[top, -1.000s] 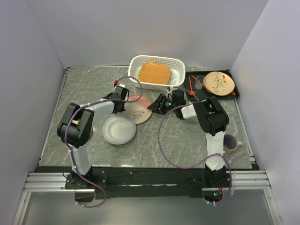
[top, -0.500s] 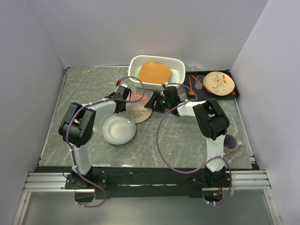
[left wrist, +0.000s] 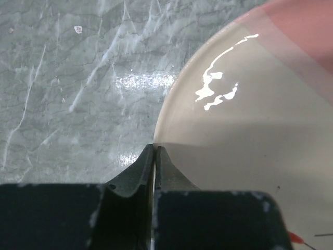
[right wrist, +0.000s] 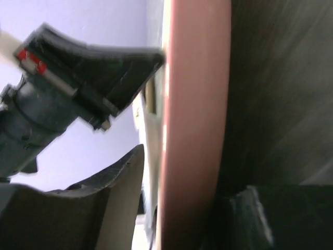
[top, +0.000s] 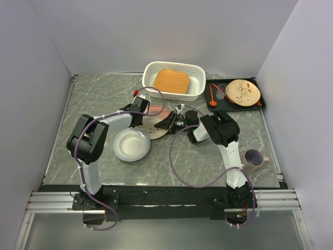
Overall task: Place the plates into the plastic bin on the countertop
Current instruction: Pick up the plate at the center of the board.
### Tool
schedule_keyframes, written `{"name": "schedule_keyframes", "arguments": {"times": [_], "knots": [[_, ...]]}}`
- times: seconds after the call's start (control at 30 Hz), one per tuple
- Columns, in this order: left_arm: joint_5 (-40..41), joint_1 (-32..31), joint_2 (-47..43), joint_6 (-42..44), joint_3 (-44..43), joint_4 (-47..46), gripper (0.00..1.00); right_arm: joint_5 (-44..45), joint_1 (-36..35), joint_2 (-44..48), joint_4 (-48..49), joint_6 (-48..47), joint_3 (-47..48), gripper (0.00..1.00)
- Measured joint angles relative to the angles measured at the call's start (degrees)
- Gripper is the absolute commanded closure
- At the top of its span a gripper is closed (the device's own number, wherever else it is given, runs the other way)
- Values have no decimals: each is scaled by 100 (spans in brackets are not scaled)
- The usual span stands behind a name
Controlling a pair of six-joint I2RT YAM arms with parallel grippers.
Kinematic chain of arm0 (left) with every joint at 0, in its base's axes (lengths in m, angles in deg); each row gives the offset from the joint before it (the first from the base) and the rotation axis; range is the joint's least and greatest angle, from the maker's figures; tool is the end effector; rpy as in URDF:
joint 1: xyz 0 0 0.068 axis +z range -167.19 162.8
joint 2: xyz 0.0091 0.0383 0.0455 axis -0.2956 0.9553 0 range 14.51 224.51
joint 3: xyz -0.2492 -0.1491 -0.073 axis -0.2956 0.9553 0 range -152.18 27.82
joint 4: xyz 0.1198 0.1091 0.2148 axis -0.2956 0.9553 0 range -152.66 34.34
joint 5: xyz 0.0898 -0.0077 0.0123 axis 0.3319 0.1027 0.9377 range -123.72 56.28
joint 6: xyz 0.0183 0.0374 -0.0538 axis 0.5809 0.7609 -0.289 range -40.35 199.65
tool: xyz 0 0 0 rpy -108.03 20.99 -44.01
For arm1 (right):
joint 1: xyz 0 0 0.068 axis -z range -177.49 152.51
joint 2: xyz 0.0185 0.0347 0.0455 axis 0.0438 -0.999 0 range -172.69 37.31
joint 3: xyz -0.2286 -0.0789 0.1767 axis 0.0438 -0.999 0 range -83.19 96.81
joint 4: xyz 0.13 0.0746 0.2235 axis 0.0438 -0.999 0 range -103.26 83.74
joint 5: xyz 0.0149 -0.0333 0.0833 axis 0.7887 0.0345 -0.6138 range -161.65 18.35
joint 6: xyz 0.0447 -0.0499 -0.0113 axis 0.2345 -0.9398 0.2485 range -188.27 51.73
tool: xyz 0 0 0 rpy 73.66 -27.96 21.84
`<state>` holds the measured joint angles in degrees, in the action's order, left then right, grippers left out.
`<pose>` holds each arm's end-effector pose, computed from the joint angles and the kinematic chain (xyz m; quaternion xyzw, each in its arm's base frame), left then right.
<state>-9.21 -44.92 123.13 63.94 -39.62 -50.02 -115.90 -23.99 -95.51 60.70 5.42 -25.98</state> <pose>0.3789 -0.1735 0.1683 0.0317 0.9307 0.0752 0.3566 0.3867 0.2353 0.0801 0.0563 0.7421 0.6463 0.1682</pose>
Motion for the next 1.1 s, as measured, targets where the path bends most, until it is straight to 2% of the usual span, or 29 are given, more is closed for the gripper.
{"name": "schedule_keyframes", "arguments": {"times": [0.17,0.27,0.3,0.37,0.43,0.67,0.77,0.8,0.87,0.9,1.0,1.1], "knots": [[0,-11,7,-2,-4,-17,99,-184,-20,13,92,52,-129,71],[-2,-11,7,-4,-4,-20,99,-188,-22,46,42,-11,-138,81],[0,-11,7,-4,-4,-20,99,-188,-24,66,-20,-7,-140,90],[11,-13,7,-4,-4,-20,99,-170,-26,103,-131,-17,-142,97],[20,-15,7,-7,-4,-28,99,-168,-26,109,-175,-20,-144,100],[48,-20,7,-31,-4,-33,99,-133,-28,155,-278,-57,-157,100],[87,-31,7,-55,-7,-33,86,-85,-42,201,-332,-116,-188,100],[90,-35,7,-63,-7,-33,72,-68,-42,225,-363,-133,-203,100],[57,-42,9,-127,-7,-35,59,-44,-42,273,-439,-197,-219,100],[83,-55,9,-151,-11,-52,48,-33,-42,297,-501,-210,-219,100],[87,-70,7,-219,-87,-168,31,9,-44,358,-638,-249,-225,100],[42,-70,-2,-302,-111,-297,22,31,-42,428,-772,-282,-243,100]]}}
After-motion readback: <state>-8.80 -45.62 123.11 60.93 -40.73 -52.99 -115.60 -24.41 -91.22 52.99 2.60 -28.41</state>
